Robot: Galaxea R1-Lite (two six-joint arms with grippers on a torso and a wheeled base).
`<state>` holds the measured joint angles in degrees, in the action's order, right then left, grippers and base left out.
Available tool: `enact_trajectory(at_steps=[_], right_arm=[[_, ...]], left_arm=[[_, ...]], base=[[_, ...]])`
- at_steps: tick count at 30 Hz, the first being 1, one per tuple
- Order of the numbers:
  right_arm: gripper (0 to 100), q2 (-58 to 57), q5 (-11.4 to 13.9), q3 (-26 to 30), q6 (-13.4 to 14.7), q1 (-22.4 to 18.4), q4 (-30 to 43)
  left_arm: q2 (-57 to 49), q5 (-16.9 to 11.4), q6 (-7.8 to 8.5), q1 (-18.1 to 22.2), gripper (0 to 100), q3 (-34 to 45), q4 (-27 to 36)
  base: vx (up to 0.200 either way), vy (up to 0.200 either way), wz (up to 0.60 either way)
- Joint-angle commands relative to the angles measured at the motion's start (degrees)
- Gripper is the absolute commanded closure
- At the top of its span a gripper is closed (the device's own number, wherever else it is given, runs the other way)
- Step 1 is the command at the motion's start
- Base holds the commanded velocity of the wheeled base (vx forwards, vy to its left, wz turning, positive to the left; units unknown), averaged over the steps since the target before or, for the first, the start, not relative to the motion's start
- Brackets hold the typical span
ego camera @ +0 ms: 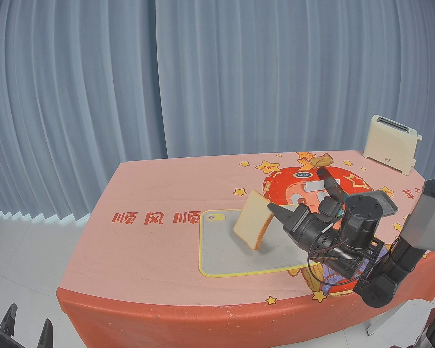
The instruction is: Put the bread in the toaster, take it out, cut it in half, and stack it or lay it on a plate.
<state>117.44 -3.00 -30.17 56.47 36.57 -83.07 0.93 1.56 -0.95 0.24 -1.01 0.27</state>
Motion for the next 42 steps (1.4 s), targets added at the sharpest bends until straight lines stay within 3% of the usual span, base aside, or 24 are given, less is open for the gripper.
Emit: enact_trajectory(at_steps=[1,13,14,20,24,27,32,37,41,42], right_arm=[[100,1.91,0.01,0.38,-0.04,-0.01,-1.84],[100,2.70,0.01,0.46,-0.13,0.43,-2.63],[0,2.79,0.01,0.55,-0.13,0.52,-2.63],[0,2.70,-0.17,0.55,-1.36,0.25,-1.84],[0,3.58,-4.82,0.82,-10.06,0.25,-1.75],[0,4.11,-7.20,0.73,-13.93,0.43,-2.10],[0,3.32,-7.72,1.26,-15.07,0.52,-1.75],[0,2.79,-7.72,3.10,-18.94,0.34,-1.75],[0,2.35,-7.72,2.93,-24.65,0.78,-1.48],[0,2.26,-7.37,2.93,-27.64,0.87,-0.69]], left_arm=[[-0.93,0.02,-0.02,0.02,0,0.92,0.00],[-0.93,0.02,-0.02,0.02,0,1.01,0.00],[-0.93,0.02,-0.02,0.02,0,0.92,0.00],[-0.93,0.02,-0.02,0.02,0,0.92,0.00],[-0.93,0.02,-0.02,0.02,0,0.92,0.00],[-0.93,0.02,-0.02,0.02,0,0.92,0.00],[-0.93,0.02,-0.02,0.02,0,0.92,0.00],[-0.93,0.02,-0.02,0.02,0,1.01,0.00],[-0.93,0.02,-0.02,0.02,0,0.92,0.00],[-0.93,0.02,-0.02,0.02,0,0.92,0.00]], base=[[0.000,0.000,0.00],[0.000,0.000,0.00],[0.000,0.000,0.00],[0.000,0.000,0.00],[0.000,0.000,0.00],[0.000,0.000,0.00],[0.000,0.000,0.00],[0.000,0.000,0.00],[0.000,0.000,0.00],[0.000,0.000,0.00]])
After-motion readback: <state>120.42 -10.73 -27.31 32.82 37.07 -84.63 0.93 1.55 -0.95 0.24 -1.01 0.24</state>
